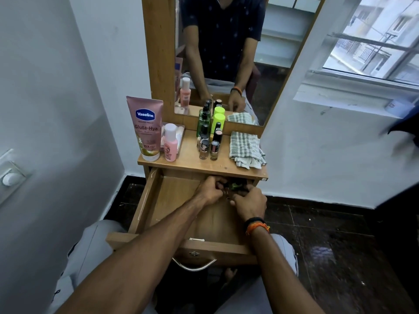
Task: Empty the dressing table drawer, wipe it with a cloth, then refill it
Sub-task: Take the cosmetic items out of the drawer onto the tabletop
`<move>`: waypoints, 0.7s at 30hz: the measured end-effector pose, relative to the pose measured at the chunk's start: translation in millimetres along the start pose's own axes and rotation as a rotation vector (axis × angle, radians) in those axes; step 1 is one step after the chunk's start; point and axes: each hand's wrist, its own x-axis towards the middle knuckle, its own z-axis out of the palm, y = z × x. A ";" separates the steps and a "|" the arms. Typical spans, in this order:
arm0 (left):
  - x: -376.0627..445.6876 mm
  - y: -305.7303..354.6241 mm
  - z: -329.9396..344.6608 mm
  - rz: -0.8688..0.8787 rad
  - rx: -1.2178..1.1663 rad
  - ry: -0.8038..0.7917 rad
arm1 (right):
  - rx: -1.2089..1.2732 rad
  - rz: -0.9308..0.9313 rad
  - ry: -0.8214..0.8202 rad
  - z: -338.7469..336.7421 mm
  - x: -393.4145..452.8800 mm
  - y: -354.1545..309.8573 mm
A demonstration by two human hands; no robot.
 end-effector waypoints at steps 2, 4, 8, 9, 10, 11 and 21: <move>2.8 -4.4 3.6 0.041 0.042 0.031 | 0.189 0.077 0.005 -4.7 -2.9 5.8; 2.9 -4.8 5.6 0.068 0.077 0.008 | 0.361 0.144 0.015 -6.4 -5.7 11.4; 3.9 -1.0 11.9 0.059 0.190 0.036 | 0.557 0.221 0.061 -7.1 -10.0 19.7; 3.9 -0.7 14.0 0.041 0.205 0.068 | 0.576 0.219 0.073 -7.4 -11.1 19.5; 3.1 -0.2 15.9 0.021 0.216 0.100 | 0.592 0.214 0.081 -7.6 -11.7 20.3; 3.1 0.2 18.0 -0.002 0.228 0.125 | 0.609 0.210 0.088 -8.2 -12.8 19.8; -0.5 0.1 32.4 -0.045 0.376 0.141 | 0.609 0.190 0.091 -10.2 -18.4 23.1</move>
